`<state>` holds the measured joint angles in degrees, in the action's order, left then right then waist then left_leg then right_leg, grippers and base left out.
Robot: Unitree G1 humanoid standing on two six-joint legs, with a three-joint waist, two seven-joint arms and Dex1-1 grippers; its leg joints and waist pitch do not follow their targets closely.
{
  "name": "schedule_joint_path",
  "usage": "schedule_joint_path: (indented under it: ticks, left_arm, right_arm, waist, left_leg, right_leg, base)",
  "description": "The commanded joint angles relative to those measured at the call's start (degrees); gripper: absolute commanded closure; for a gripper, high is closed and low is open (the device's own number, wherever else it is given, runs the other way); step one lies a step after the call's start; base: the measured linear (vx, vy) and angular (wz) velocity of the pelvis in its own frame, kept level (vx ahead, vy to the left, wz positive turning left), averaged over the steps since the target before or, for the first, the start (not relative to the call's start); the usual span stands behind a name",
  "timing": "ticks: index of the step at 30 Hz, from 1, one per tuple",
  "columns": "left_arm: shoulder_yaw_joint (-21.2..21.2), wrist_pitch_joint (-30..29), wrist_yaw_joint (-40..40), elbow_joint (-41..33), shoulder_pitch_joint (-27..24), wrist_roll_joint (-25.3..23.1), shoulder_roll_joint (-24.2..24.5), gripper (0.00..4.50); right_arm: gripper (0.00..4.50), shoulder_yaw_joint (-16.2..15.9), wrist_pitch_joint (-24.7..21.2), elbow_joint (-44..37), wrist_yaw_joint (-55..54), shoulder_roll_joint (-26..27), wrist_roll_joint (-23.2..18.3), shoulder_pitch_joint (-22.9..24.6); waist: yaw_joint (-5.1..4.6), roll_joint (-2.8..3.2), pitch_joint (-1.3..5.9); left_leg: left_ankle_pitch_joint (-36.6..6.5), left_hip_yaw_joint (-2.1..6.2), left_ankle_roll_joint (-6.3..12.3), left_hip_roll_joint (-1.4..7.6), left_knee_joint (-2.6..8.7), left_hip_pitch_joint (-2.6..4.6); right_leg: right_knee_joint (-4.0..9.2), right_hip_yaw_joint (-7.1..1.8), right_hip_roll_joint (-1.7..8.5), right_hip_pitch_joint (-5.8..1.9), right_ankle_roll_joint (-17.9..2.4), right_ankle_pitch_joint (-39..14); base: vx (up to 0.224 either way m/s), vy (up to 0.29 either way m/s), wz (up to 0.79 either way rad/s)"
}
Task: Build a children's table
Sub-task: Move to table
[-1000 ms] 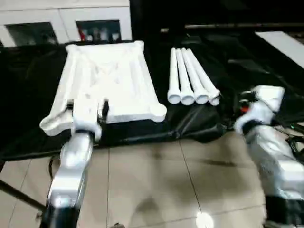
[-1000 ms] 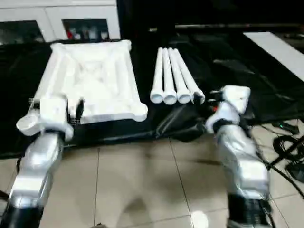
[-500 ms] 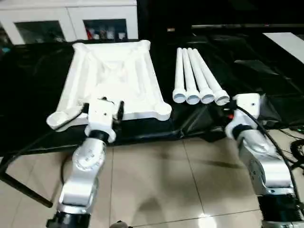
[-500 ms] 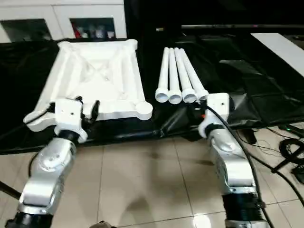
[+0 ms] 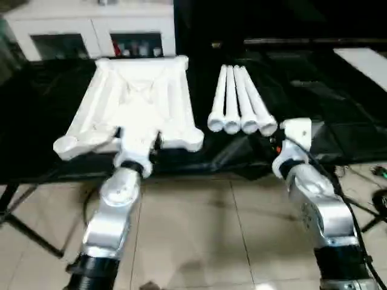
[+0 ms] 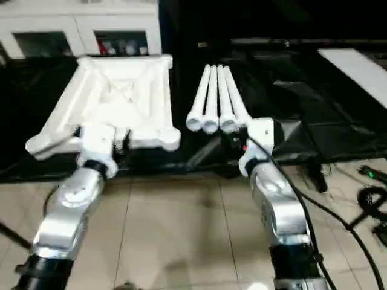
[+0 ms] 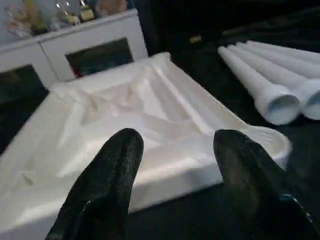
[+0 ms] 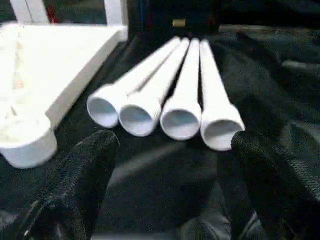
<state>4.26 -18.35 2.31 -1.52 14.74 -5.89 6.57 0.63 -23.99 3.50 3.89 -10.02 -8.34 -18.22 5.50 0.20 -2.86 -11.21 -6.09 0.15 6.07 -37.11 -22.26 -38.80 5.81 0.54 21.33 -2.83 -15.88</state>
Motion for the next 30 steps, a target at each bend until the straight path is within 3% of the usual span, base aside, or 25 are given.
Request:
schedule_joint_path:
  ticks: [1, 2, 3, 5, 6, 7, 8, 9, 10, 12, 13, 14, 15, 16, 17, 18, 20, 21, 22, 23, 24, 25, 28, 29, 30]
  left_arm:
    - [-1.36, -1.8, 0.21, -0.4, 0.01, -0.44, 1.44, 1.72]
    - [-1.74, -1.78, 0.61, -0.9, -0.29, 0.17, 1.47, 1.72]
    - [-1.98, -1.87, 0.61, -1.41, -0.43, 0.13, 1.57, 1.72]
    - [-2.3, -2.05, 0.48, -1.67, -0.4, 0.15, 1.64, 1.72]
    - [-2.6, -2.2, 0.51, -1.77, -0.39, 0.51, 1.52, 1.72]
    - [-3.29, -2.7, 0.44, -1.92, -0.44, 0.8, 1.72, 1.72]
    - [-3.43, -2.77, 0.43, -1.95, -0.44, 0.94, 1.71, 1.72]
    - [-4.06, -3.35, 0.44, -2.03, -0.43, 1.44, 1.93, 1.72]
    - [-4.18, -3.57, 0.44, -2.03, -0.4, 1.57, 2.11, 1.72]
    - [-4.56, -3.92, 0.51, -2.0, -0.26, 1.82, 2.15, 1.72]
    - [-4.56, -3.92, 0.51, -2.0, -0.26, 1.82, 2.15, 1.72]
    - [-4.89, -3.99, 0.67, -1.97, -0.1, 1.94, 2.16, 1.72]
    - [-5.01, -4.01, 0.73, -1.94, 0.01, 1.93, 2.15, 1.72]
    - [-5.19, -4.02, 0.79, -1.85, 0.22, 2.09, 2.07, 1.72]
    - [-5.32, -3.91, 0.81, -1.76, 0.41, 2.23, 2.0, 1.72]
    - [-5.45, -3.73, 0.66, -1.71, 0.54, 2.32, 1.9, 1.72]
    - [-5.51, -3.8, 0.51, -1.77, 0.67, 2.52, 1.91, 1.72]
    - [-5.57, -3.65, 0.59, -1.85, 0.58, 2.68, 2.05, 1.72]
    - [-5.65, -3.59, 0.74, -1.92, 0.42, 2.83, 2.23, 1.72]
    - [-5.76, -3.41, 0.88, -1.93, 0.21, 2.93, 2.44, 1.72]
    - [-5.88, -3.34, 0.99, -1.93, 0.11, 3.03, 2.6, 1.72]
    - [-6.03, -3.28, 1.1, -1.87, -0.01, 3.12, 2.77, 1.72]
    - [-6.65, -3.03, 1.77, -1.61, -0.15, 3.28, 2.98, 1.72]
    - [-6.67, -2.99, 1.83, -1.57, -0.15, 3.28, 3.0, 1.72]
    - [-6.94, -2.77, 2.22, -1.2, -0.09, 3.44, 3.19, 1.72]
  right_arm:
    - [0.5, -1.21, -0.12, 1.24, -1.6, 0.96, 1.81, -1.06]
    - [0.5, -1.19, -0.08, 1.49, -0.83, 1.31, 1.02, -1.01]
    - [0.5, -1.08, -0.13, 1.65, -0.42, 1.54, 0.41, -1.06]
    - [0.5, -0.78, -0.03, 1.92, -0.32, 1.84, -0.11, -1.25]
    - [0.5, -0.62, -0.08, 2.12, -0.31, 1.98, -0.34, -1.38]
    - [0.5, -0.75, 0.59, 2.97, 0.15, 2.25, -0.25, -1.89]
    - [0.5, -0.73, 0.68, 3.07, 0.26, 2.32, -0.29, -1.97]
    - [0.5, -0.85, 1.1, 3.18, 1.99, 2.74, -0.93, -2.34]
    - [0.5, -1.21, 1.21, 3.07, 2.67, 2.73, -0.75, -2.44]
    - [0.5, -2.14, 1.37, 3.13, 3.03, 2.51, 0.18, -2.59]
    - [0.5, -2.14, 1.37, 3.13, 3.03, 2.51, 0.18, -2.59]
    - [0.5, -2.76, 1.41, 3.05, 4.04, 2.67, -0.03, -2.66]
    - [0.5, -3.01, 1.44, 3.06, 4.49, 2.68, -0.16, -2.74]
    - [0.5, -3.29, 1.39, 3.29, 4.79, 2.61, -0.09, -2.97]
    - [0.5, -3.49, 1.35, 3.55, 5.0, 2.54, -0.02, -3.16]
    - [0.5, -3.58, 1.41, 3.75, 5.15, 2.5, 0.0, -3.3]
    - [0.5, -3.45, 1.6, 3.97, 5.39, 2.62, 0.02, -3.5]
    - [0.5, -2.91, 1.7, 3.93, 5.47, 3.04, -0.53, -3.58]
    - [0.5, -2.81, 1.91, 3.92, 5.48, 3.11, -0.45, -3.66]
    - [0.5, -2.82, 2.07, 3.92, 5.51, 3.09, -0.31, -3.74]
    - [0.5, -2.82, 2.22, 3.96, 5.58, 3.09, -0.11, -3.86]
    - [0.5, -2.89, 2.34, 4.0, 5.52, 3.01, 0.21, -3.95]
    - [0.5, -3.19, 2.49, 4.02, 5.61, 2.77, 0.63, -4.09]
    - [0.5, -3.16, 2.47, 4.03, 5.6, 2.78, 0.6, -4.1]
    - [0.5, -3.01, 2.26, 4.11, 5.43, 2.85, 0.51, -4.19]
  waist:
    - [1.57, -0.34, 3.13]
    - [1.42, -0.15, 3.11]
    - [1.12, 1.67, 3.98]
    - [0.43, 1.61, 3.04]
    - [0.39, 1.04, 2.46]
    - [1.66, -0.72, 1.2]
    - [2.8, -1.33, 0.44]
    - [4.17, -1.45, 0.76]
    - [4.82, -1.24, 1.35]
    - [4.89, -0.38, 2.5]
    - [4.53, 0.8, 2.72]
    - [4.42, 0.08, 3.1]
    - [2.72, 2.01, 4.28]
    - [1.43, 2.22, 4.37]
    - [-1.05, 3.03, 4.43]
    - [-2.24, 1.73, 4.3]
    - [-2.13, 1.22, 3.67]
    - [-2.73, 0.24, 3.6]
    - [-2.72, -0.35, 3.49]
    - [-2.38, -3.26, 2.98]
    - [0.67, -4.4, 2.76]
    - [1.0, -4.83, 3.15]
    - [1.35, -3.29, 2.52]
    - [1.31, -1.98, 2.1]
    - [0.92, -0.21, 2.21]
  left_leg:
    - [-2.99, 0.9, 2.53, 2.93, 2.71, -1.4]
    - [-2.37, 1.22, 3.33, 3.78, 3.16, -1.0]
    - [-8.81, 4.45, 4.83, 10.44, 5.79, 1.7]
    - [-22.37, 6.15, 5.02, 14.83, 8.88, 4.61]
    - [-25.86, 5.0, 3.7, 13.48, 8.85, 4.96]
    - [-22.01, -0.8, 0.56, 5.03, 4.3, 3.81]
    - [-15.17, -2.56, 1.55, 2.08, -0.09, 3.47]
    - [-8.19, -1.96, 3.23, 1.16, -1.74, -0.5]
    - [-7.27, -1.47, 3.29, 1.25, -0.84, -0.62]
    - [-5.86, -1.24, 4.53, 2.03, 2.54, 1.24]
    - [-5.79, 0.01, 5.51, 4.63, 5.29, 2.89]
    - [-4.85, 2.33, 8.52, 5.22, 5.82, 0.01]
    - [-2.42, 4.84, 14.82, 5.61, 6.35, 3.23]
    - [-0.77, 7.25, 18.46, 6.77, 7.2, 5.88]
    - [0.62, 14.18, 29.2, 8.97, 7.28, 13.54]
    - [5.72, 16.84, 34.42, 9.03, 6.28, 13.91]
    - [6.98, 16.38, 33.69, 5.87, 5.96, 11.99]
    - [4.09, 9.69, 23.27, 3.76, 7.07, 10.24]
    - [3.06, 8.82, 21.8, 2.27, 7.17, 9.9]
    - [-2.38, 5.91, 17.37, -1.21, 6.39, 7.96]
    - [-10.48, 1.9, 11.82, -4.86, -1.6, 3.68]
    - [-10.58, 2.46, 8.77, -3.41, -4.05, 2.16]
    - [-2.22, 3.13, -0.61, -0.1, -5.76, -1.51]
    - [0.33, 3.22, -1.36, 1.7, -3.75, -1.28]
    - [3.57, 2.66, -0.16, 3.28, 1.59, -0.89]
  right_leg:
    - [9.49, -6.03, 8.51, -4.62, 18.07, -7.05]
    - [9.6, -5.43, 8.05, -4.37, 18.27, -3.31]
    - [7.25, -4.1, 8.6, -3.64, 14.38, -1.75]
    - [4.74, -5.45, 10.51, -2.6, 4.74, -8.61]
    - [5.58, -6.08, 10.73, -2.66, 2.02, -12.19]
    - [11.52, -6.79, 11.11, -4.69, 2.78, -31.1]
    - [13.99, -7.37, 11.02, -4.4, 6.4, -43.56]
    - [13.31, -9.01, 10.38, -7.84, 9.76, -48.55]
    - [12.83, -8.47, 9.68, -8.44, 9.91, -44.02]
    - [12.05, -6.71, 6.9, -8.5, 8.46, -30.66]
    - [11.09, -4.6, 5.16, -7.43, 8.35, -22.57]
    - [9.79, -1.72, 6.84, -9.68, 7.08, -15.63]
    - [9.07, 1.23, 6.34, -9.29, 3.77, -7.15]
    - [6.84, 2.16, 4.82, -7.68, 3.33, -5.71]
    - [-0.57, 2.15, 1.98, 0.75, 2.7, -12.11]
    - [-4.39, -1.05, 2.53, 4.22, 3.17, -12.54]
    - [-5.74, -3.07, 2.27, 5.61, 5.87, -8.66]
    - [-3.86, -3.46, 2.55, 5.54, 5.91, 3.01]
    - [-1.08, -4.09, 3.11, 4.84, 4.81, 5.74]
    - [4.78, -7.01, 5.01, 0.44, 4.21, 5.69]
    - [10.48, -14.06, 12.12, -5.97, -1.97, -11.48]
    - [10.31, -15.61, 13.95, -7.93, -6.3, -15.21]
    - [9.67, -12.71, 13.25, -9.57, -16.02, -8.7]
    - [10.77, -10.14, 12.83, -8.5, -18.29, -9.08]
    - [10.54, -6.39, 9.19, -8.11, -15.78, -13.23]
  base:
    - [-0.025, -0.16, 0.03]
    - [-0.018, -0.125, 0.02]
    - [-0.007, -0.089, 0.04]
    - [0.003, -0.076, 0.06]
    - [0.035, -0.067, 0.08]
    - [0.035, -0.067, 0.08]
    - [0.0, 0.0, 0.0]
    - [0.059, -0.002, -0.09]
    - [0.059, -0.002, -0.09]
    - [0.074, 0.043, -0.03]
    - [0.078, 0.055, 0.02]
    - [0.124, 0.076, 0.21]
    - [0.195, 0.078, 0.53]
    - [0.195, 0.078, 0.53]
    - [0.214, 0.061, 0.66]
    - [0.174, 0.041, 0.63]
    - [0.155, 0.026, 0.59]
    - [0.121, -0.035, 0.28]
    - [0.121, -0.035, 0.28]
    - [0.144, -0.089, -0.01]
    - [0.154, -0.096, 0.12]
    - [0.154, -0.096, 0.12]
    - [0.15, -0.049, 0.01]
    - [0.142, 0.009, 0.01]
    - [0.141, 0.059, 0.07]
